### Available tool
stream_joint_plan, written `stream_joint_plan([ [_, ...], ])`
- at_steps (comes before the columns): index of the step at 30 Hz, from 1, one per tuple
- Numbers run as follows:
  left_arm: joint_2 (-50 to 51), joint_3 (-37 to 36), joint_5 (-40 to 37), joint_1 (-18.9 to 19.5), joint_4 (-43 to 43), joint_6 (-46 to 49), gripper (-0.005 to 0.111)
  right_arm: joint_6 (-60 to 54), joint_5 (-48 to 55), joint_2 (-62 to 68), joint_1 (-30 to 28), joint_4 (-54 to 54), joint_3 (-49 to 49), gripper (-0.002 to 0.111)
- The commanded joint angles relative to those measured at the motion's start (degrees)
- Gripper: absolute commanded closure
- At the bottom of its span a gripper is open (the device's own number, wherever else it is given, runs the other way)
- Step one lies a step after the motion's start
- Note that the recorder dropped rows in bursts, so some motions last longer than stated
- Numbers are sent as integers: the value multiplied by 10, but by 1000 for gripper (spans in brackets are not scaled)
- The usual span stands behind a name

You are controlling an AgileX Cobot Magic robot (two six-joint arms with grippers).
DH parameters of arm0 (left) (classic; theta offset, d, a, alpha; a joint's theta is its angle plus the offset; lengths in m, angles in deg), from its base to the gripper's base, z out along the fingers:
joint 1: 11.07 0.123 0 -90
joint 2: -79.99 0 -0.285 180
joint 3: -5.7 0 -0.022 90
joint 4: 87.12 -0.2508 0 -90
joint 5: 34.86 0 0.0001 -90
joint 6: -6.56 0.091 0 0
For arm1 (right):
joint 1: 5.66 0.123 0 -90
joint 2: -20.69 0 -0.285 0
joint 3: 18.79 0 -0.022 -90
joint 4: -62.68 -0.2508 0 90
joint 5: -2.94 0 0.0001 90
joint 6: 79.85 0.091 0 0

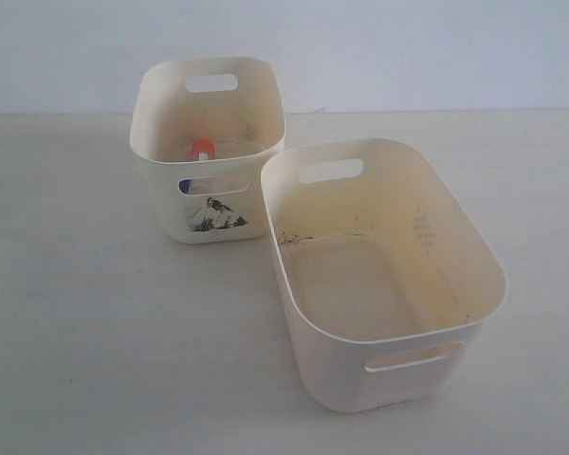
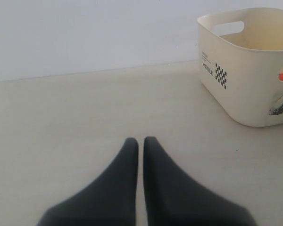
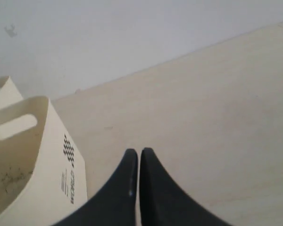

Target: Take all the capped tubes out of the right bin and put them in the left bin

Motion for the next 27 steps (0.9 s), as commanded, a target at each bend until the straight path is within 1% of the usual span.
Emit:
stream_joint_plan([
  [1, -1, 2, 9, 1, 4, -7, 102, -201, 24, -3, -2, -103, 0, 107],
  [2, -1, 2, 9, 1, 4, -7, 102, -227, 27, -3, -2, -103, 0, 107],
  [4, -1, 2, 9, 1, 4, -7, 102, -239, 37, -3, -2, -103, 0, 107],
  [9, -1, 2, 9, 1, 4, -7, 102, -203, 55, -3, -2, -120, 0, 107],
  [27, -1, 2, 9, 1, 4, -7, 102, -202, 55, -3, -2, -120, 0, 107],
])
